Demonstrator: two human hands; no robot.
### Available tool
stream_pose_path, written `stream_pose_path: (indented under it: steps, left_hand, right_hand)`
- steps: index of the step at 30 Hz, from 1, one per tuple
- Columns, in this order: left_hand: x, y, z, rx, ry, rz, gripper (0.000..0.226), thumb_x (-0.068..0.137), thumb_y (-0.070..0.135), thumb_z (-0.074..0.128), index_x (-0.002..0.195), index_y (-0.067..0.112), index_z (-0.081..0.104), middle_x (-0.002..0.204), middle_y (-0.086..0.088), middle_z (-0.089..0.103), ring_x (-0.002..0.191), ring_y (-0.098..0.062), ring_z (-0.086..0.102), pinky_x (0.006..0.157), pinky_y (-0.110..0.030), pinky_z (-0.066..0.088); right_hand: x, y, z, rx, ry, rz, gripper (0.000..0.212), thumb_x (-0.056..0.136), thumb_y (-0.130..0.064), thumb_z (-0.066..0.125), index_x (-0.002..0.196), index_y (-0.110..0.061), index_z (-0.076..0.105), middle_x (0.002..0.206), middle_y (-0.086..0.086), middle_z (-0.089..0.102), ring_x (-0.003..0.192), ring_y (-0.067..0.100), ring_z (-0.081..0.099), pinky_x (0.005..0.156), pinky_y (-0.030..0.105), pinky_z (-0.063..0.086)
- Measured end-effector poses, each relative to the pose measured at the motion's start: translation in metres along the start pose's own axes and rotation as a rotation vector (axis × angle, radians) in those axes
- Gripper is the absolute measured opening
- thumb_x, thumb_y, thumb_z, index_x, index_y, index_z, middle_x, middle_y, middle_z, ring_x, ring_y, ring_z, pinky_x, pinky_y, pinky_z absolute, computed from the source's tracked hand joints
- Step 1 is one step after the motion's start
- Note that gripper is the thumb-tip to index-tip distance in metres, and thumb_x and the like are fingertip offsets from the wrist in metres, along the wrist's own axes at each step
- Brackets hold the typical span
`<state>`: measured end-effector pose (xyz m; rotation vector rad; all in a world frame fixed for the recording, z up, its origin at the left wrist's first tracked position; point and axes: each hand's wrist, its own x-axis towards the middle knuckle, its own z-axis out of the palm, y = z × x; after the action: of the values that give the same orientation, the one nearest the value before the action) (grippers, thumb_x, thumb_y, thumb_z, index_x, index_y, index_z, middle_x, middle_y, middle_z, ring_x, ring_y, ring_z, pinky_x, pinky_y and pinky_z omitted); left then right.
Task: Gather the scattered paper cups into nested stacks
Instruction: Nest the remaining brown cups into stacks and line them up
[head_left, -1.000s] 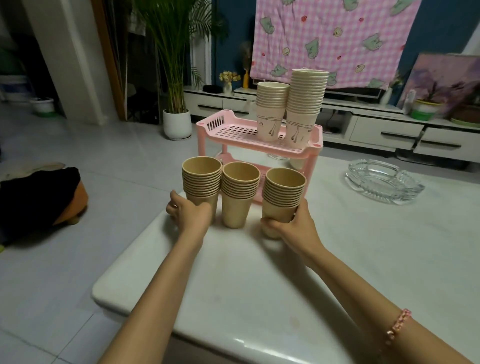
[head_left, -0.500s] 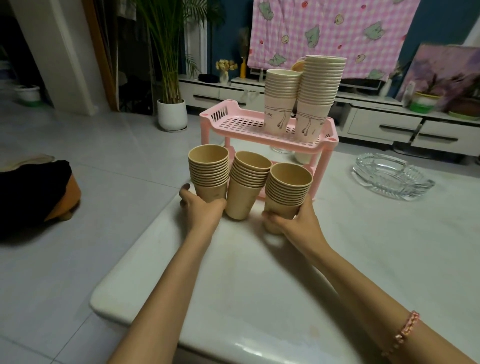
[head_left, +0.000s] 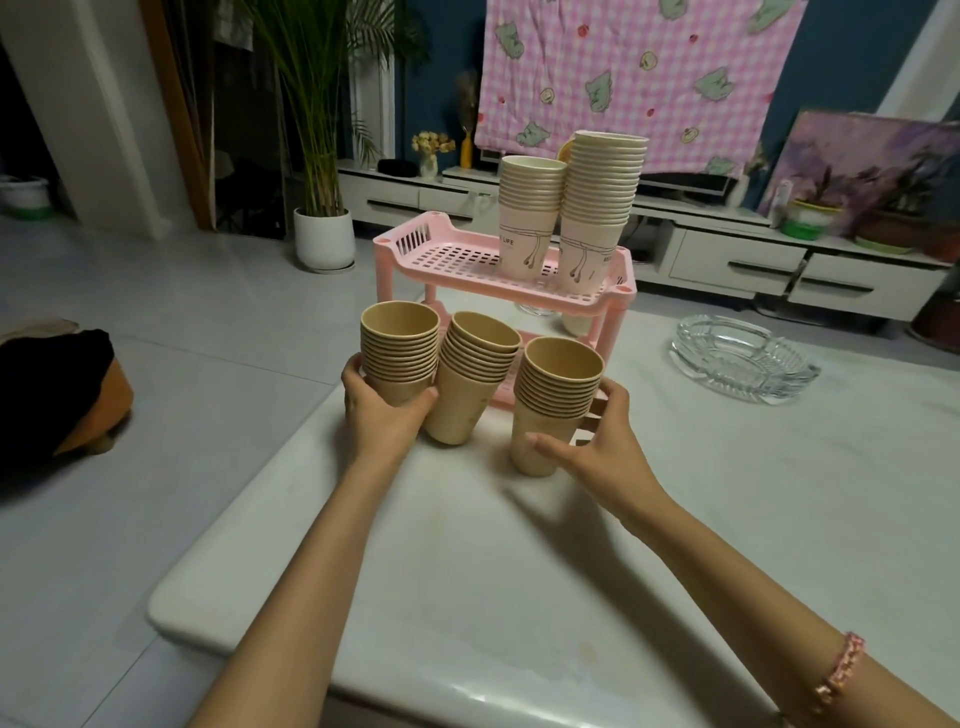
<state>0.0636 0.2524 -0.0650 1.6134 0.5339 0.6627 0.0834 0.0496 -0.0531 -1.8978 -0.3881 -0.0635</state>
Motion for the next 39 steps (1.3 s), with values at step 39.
stream_pose_path:
  steps: [39]
  left_hand:
    - [-0.002,0.002,-0.019,0.072,0.105,0.008,0.072,0.066,0.023,0.079,0.126,0.012,0.040,0.128,-0.009,0.053,0.117,-0.027,0.051,0.094,-0.035,0.044]
  right_hand:
    - [0.055,-0.052,0.066,-0.053,-0.035,-0.241,0.122,0.041,-0.051,0.079,0.139,-0.039,0.008,0.139,0.006,0.038,0.131,0.024,0.039,0.107,0.046,0.037]
